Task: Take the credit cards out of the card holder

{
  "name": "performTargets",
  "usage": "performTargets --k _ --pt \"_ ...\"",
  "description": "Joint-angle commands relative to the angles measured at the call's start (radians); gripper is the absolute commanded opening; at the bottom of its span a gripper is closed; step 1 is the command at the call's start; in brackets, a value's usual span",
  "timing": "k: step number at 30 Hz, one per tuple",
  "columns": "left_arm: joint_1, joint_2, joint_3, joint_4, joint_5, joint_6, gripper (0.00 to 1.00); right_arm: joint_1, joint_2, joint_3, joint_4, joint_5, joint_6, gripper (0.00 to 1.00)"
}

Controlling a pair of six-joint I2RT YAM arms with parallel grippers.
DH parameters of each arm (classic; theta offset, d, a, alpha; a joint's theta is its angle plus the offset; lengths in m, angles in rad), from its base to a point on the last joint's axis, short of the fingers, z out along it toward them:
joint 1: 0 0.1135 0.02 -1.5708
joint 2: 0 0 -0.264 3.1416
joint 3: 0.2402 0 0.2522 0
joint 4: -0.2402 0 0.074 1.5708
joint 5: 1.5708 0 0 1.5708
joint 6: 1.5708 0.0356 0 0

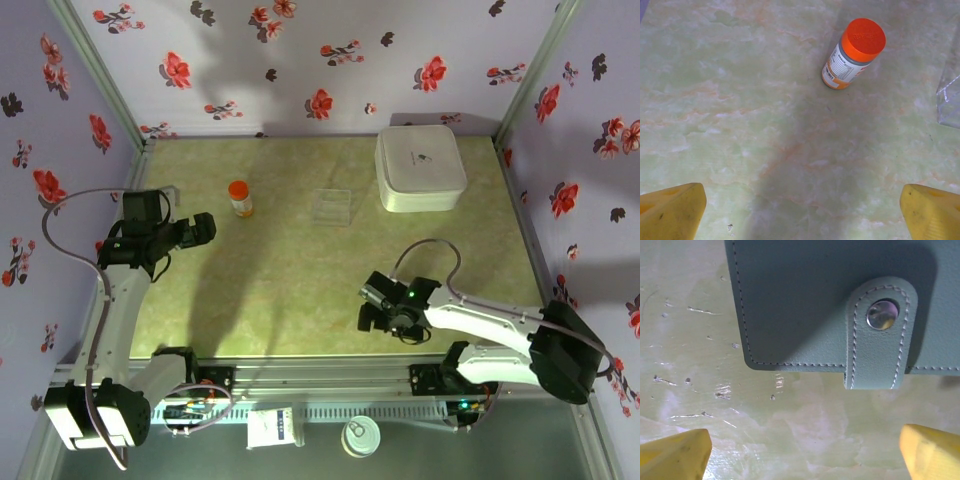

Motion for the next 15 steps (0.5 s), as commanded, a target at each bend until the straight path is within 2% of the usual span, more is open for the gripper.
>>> performTargets --k 1,15 --pt "0.006 -0.013 -0.008 -0.01 0.012 -0.014 1.0 -0.006 -0.014 -0.02 0.032 0.04 0.055 0.99" --pt "0.002 -0.014 -0.012 -0.006 0.015 -0.017 1.0 -0.219 0.067 -0.006 0.085 0.045 -0.067 0.99"
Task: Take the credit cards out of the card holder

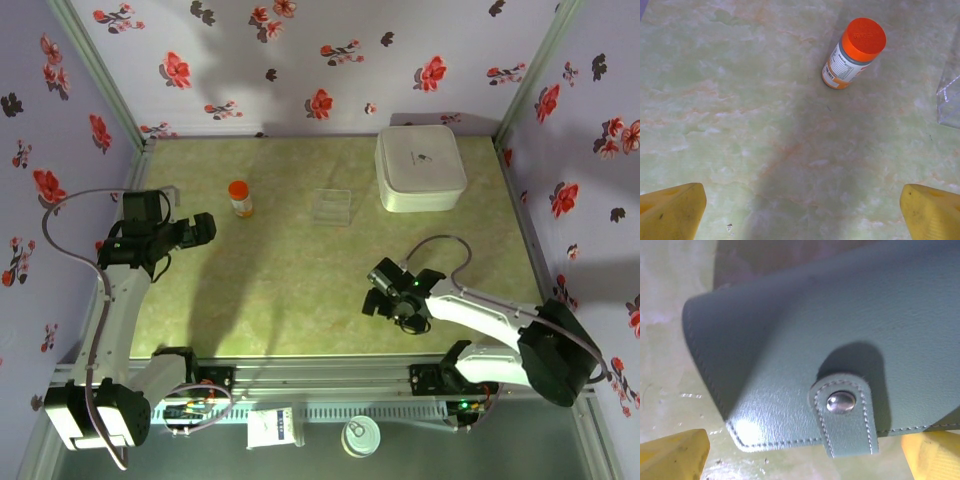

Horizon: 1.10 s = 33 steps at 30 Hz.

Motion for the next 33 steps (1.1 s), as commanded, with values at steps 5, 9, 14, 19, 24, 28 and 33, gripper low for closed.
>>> performTargets --k 5,9,14,19,24,28,33 --pt "-0.004 -0.005 -0.009 -0.005 0.023 -0.015 1.0 -0.096 0.074 0.042 0.029 0.028 -0.094 0.99" --pt "-0.006 0.002 -0.008 -0.005 0.024 -0.016 1.0 -0.143 0.144 0.097 0.037 0.019 -0.149 0.99" --pt "-0.007 0.012 -0.008 -0.006 0.024 -0.014 1.0 -0.188 0.236 0.187 0.034 0.013 -0.221 0.99" --pt "-0.007 0.006 -0.01 -0.01 0.02 -0.008 1.0 -0.208 0.314 0.266 0.004 0.021 -0.274 0.99" --pt "-0.007 -0.007 -0.008 -0.011 0.016 -0.006 1.0 -0.219 0.322 0.287 -0.012 0.036 -0.301 0.99" --pt "-0.007 -0.018 -0.012 -0.006 0.013 -0.001 1.0 -0.239 0.339 0.287 0.029 -0.007 -0.305 0.99" --pt "-0.005 -0.011 -0.009 -0.008 0.013 -0.002 1.0 -0.249 0.378 0.326 0.05 -0.019 -0.32 0.99"
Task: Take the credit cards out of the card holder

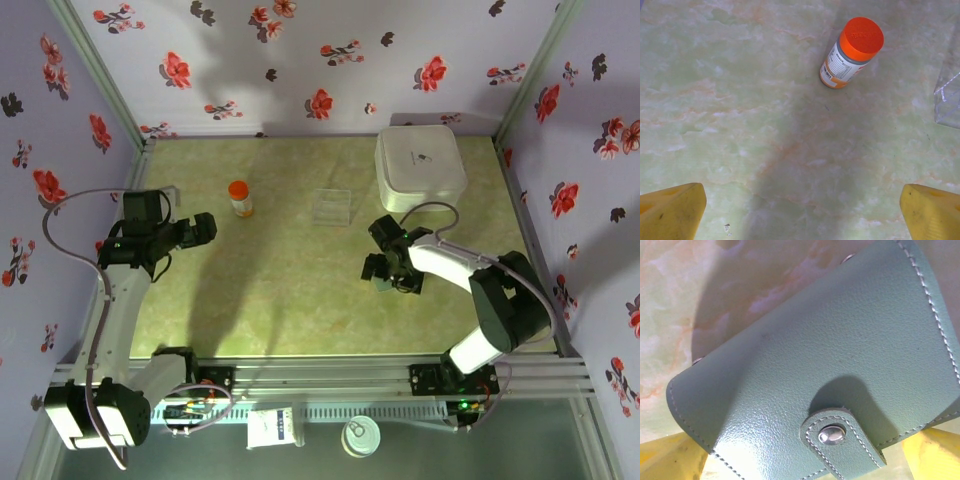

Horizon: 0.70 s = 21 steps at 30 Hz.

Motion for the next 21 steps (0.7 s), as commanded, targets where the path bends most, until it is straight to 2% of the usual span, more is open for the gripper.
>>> performTargets --k 1,12,17,21 --pt "-0.004 -0.014 -0.01 -0.008 0.005 0.003 1.0 -0.013 0.038 0.049 0.022 -0.01 -0.03 0.99" --pt "0.001 -0.012 -0.011 -0.011 -0.008 0.009 1.0 -0.045 0.055 0.093 0.051 -0.054 -0.04 0.99" --pt "0.005 -0.012 -0.009 -0.011 -0.008 0.009 1.0 -0.049 0.022 0.047 0.106 -0.058 0.126 0.99" --pt "0.008 -0.015 -0.01 -0.011 -0.009 0.01 1.0 -0.069 0.065 0.078 0.079 -0.059 0.244 0.99"
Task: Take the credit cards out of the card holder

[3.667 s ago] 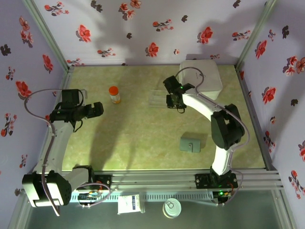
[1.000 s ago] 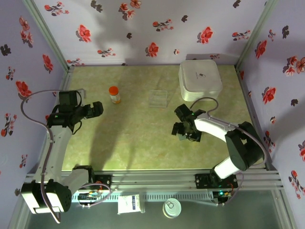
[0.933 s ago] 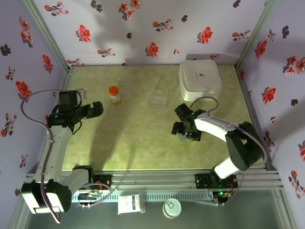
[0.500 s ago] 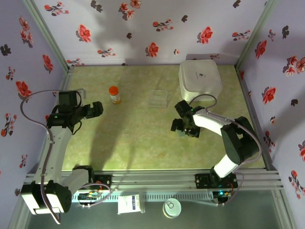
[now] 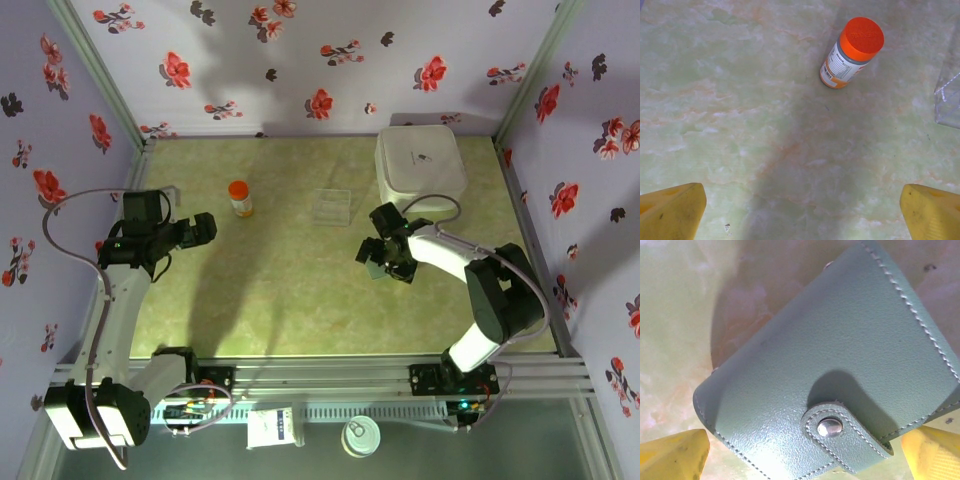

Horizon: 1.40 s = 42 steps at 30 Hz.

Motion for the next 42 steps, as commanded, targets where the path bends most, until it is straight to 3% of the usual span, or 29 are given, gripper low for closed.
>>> performTargets --k 1,10,16,23,30,42 --pt "0.007 -0.017 -0.011 -0.012 -0.008 0.01 1.0 -0.023 0.022 0.02 -0.01 0.008 0.156 0.99" --pt "0.007 -0.014 -0.014 -0.011 -0.015 0.013 1.0 -0.068 0.044 0.045 -0.046 0.108 0.319 0.99" --pt "0.011 -0.008 -0.014 -0.012 -0.015 0.013 1.0 -0.073 0.085 0.108 -0.055 0.113 0.359 0.99" --pt "0.015 -0.004 -0.015 -0.012 -0.018 0.016 1.0 -0.081 0.212 0.262 -0.239 0.125 0.433 0.96" --pt "0.016 0.001 -0.016 -0.012 -0.018 0.015 1.0 -0.082 0.253 0.282 -0.219 0.112 0.445 0.94" --pt "0.019 0.001 -0.014 -0.014 -0.017 0.016 1.0 -0.082 0.241 0.262 -0.193 0.103 0.431 0.77"
